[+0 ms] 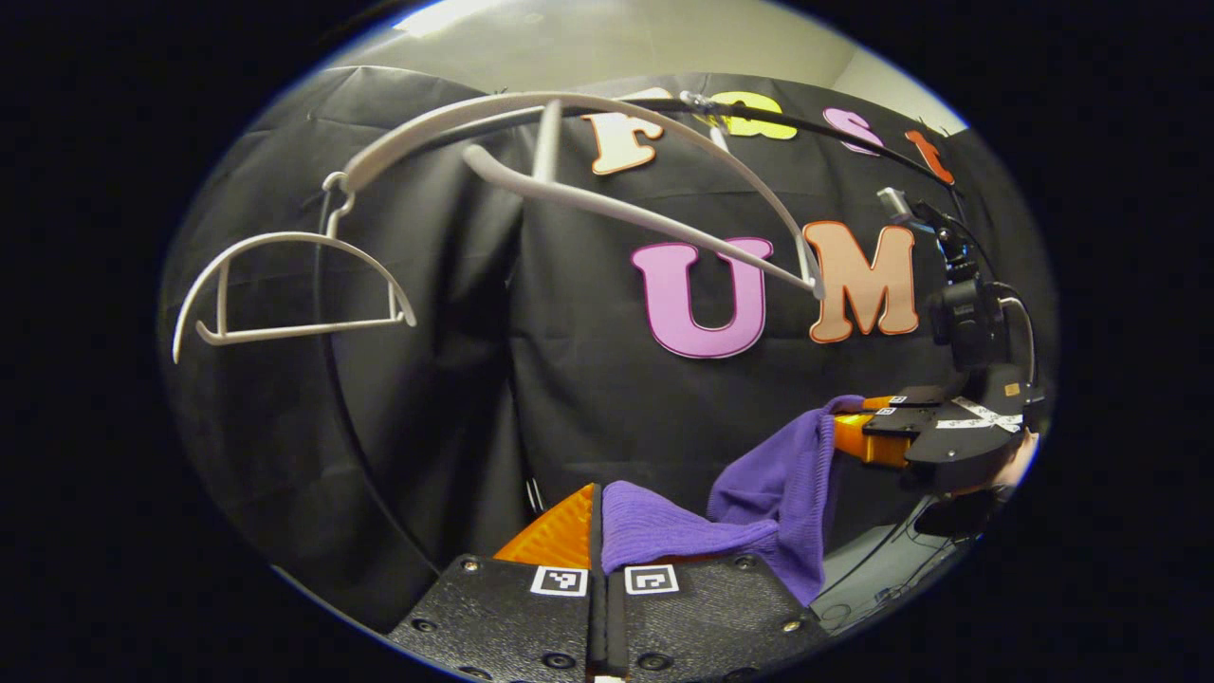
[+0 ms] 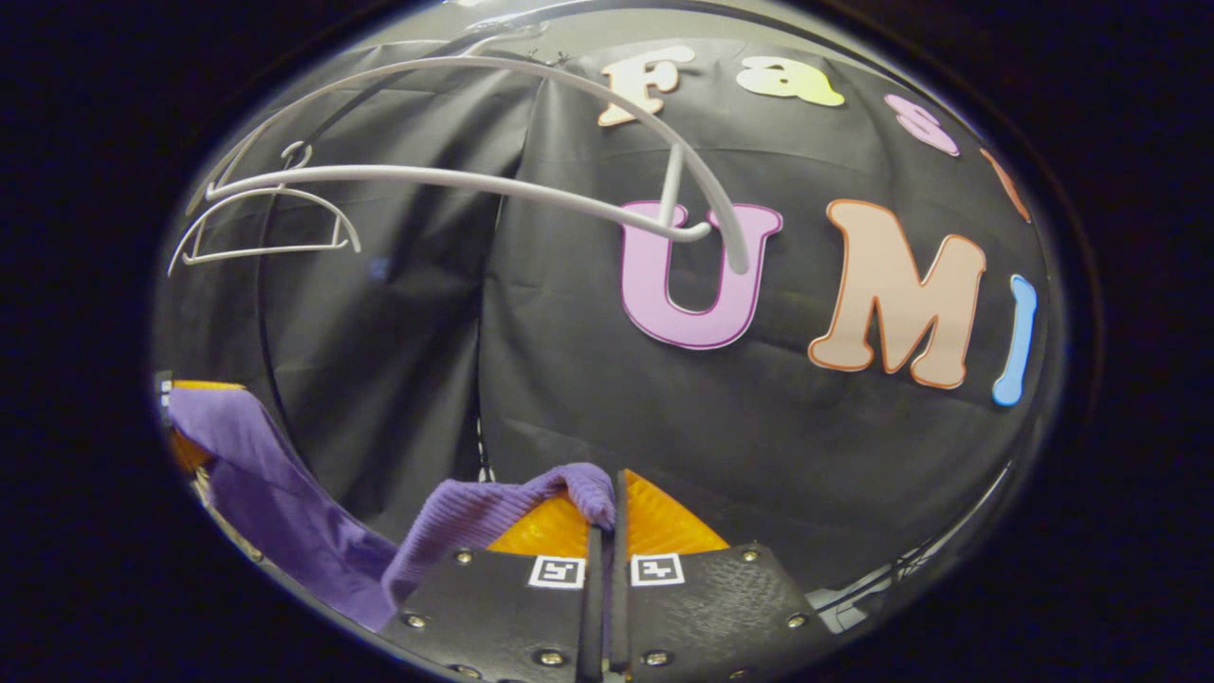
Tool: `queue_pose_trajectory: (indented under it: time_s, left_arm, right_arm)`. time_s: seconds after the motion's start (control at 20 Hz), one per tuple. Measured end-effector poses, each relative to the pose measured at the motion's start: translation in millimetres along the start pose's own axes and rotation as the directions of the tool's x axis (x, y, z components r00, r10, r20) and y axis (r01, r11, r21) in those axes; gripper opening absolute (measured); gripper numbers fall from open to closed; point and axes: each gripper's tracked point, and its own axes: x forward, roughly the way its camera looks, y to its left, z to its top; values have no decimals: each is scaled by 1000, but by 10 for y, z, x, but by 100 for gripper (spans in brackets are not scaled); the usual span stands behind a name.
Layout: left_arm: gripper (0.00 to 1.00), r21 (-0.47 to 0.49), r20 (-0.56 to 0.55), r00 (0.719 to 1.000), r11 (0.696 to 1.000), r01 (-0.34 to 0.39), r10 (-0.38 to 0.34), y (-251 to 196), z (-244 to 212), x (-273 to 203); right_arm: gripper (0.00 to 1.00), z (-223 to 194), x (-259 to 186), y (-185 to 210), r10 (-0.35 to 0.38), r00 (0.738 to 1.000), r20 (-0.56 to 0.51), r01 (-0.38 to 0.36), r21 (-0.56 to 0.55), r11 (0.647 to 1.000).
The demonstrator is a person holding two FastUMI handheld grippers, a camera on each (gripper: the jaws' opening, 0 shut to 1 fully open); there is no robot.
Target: Grasp the clothes on the hanger with both hands and then place them into the laundry hamper below.
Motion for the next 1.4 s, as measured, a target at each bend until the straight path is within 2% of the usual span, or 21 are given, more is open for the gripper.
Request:
queue_pose_trajectory:
  time_s: [0.15, 0.3, 0.45, 0.75, 1.0, 1.1, 1.2, 1.35, 1.4]
  left_arm:
    - [0, -21, -47, 998, 999, 35, -36, -194, -187, 108]
    - [1, -83, -141, 987, 994, 68, -79, -393, -445, 214]
    - [1, -120, -209, 974, 991, 64, -89, -332, -697, 201]
    - [0, -187, -349, 926, 979, 78, -141, -458, -1155, 244]
    - [0, -216, -468, 866, 973, 80, -175, -518, -1603, 262]
    - [1, -218, -523, 834, 973, 72, -179, -550, -1776, 255]
    - [1, -259, -575, 794, 965, 49, -195, -602, -1950, 224]
    - [1, -295, -620, 760, 956, 2, -193, -613, -2155, 229]
    - [1, -294, -649, 739, 955, -22, -183, -574, -2235, 222]
  right_arm:
    - [4, -209, -29, 140, 24, 999, -45, -23, 22, 999]
    - [4, -525, -61, 281, 51, 992, -115, -46, 45, 998]
    - [4, -875, -114, 416, 76, 981, -178, -65, 64, 996]
    - [4, -1318, -172, 539, 119, 952, -281, -105, 62, 992]
    - [4, -1661, -256, 616, 123, 917, -380, -90, 103, 991]
    - [4, -1703, -270, 637, 131, 905, -405, -88, 122, 989]
    - [4, -1783, -310, 613, 129, 896, -425, -93, 104, 990]
    - [7, -1872, -309, 644, 132, 885, -446, -106, 83, 991]
    - [7, -1890, -313, 638, 131, 880, -456, -105, 81, 991]
